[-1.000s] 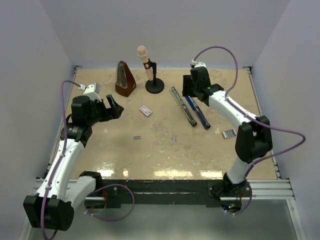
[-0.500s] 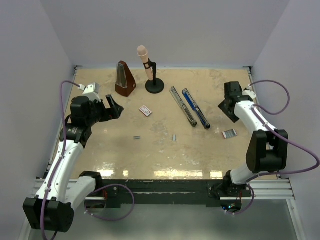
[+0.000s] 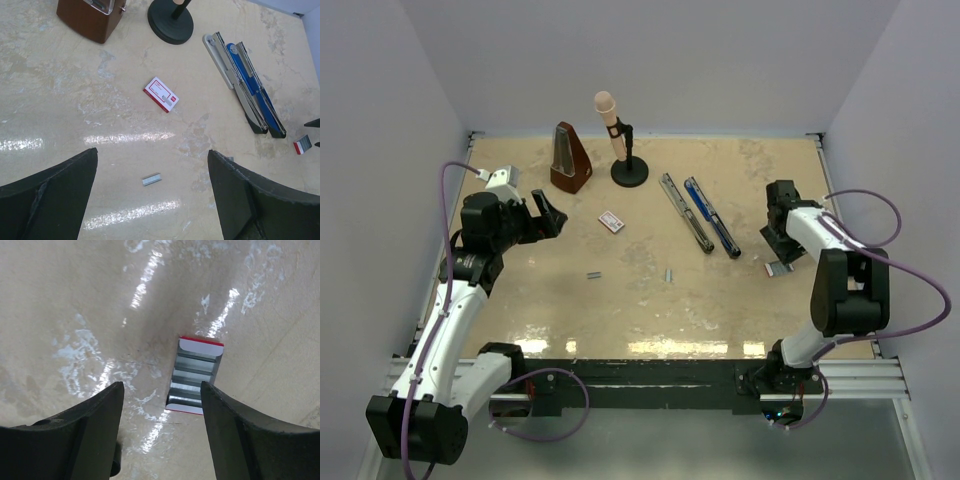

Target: Unload the staples from the stapler

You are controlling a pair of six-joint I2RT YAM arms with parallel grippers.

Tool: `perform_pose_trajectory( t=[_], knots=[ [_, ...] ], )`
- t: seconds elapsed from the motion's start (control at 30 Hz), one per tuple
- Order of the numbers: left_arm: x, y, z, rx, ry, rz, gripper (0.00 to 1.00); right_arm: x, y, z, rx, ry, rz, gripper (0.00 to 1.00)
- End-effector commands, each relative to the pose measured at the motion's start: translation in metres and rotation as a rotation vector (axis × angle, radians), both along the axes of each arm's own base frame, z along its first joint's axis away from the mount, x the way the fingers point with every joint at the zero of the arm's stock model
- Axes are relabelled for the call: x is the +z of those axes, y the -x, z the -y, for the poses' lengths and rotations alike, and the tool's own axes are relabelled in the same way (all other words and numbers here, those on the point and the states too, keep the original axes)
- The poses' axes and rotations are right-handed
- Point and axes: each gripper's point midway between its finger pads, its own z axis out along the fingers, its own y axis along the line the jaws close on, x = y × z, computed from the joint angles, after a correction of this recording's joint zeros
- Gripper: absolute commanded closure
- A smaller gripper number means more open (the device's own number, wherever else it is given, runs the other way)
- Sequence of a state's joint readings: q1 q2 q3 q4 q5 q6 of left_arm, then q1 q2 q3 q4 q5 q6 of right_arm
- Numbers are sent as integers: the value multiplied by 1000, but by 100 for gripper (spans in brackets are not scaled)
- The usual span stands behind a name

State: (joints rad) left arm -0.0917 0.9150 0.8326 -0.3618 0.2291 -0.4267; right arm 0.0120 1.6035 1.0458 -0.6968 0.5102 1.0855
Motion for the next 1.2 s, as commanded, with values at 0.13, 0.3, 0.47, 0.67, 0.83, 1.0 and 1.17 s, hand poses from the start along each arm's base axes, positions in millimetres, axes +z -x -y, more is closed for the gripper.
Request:
perform_pose_trajectory(
  t=[0.13,0.3,0.47,0.67,0.83,1.0,1.17],
  knots=[
    [12,-5,-4,18,0,36,5,-15,22,7,-114,5,-22,31],
    [12,-6,-4,18,0,36,5,-25,33,16,-153,4,-37,30],
    [10,-6,-4,17,0,28,5,-31,34,15,-158,-13,-33,30],
    [10,-6,-4,17,2,28,5,-38,32,15,-163,-21,-19,32],
    [9,-6,-3,17,1,25,5,-44,33,15,-162,-24,-34,35],
    [9,-7,-3,17,1,25,5,-43,33,16,-166,-15,-29,40],
    [9,-7,-3,15,3,25,5,-44,33,16,-153,-12,-33,43]
  ],
)
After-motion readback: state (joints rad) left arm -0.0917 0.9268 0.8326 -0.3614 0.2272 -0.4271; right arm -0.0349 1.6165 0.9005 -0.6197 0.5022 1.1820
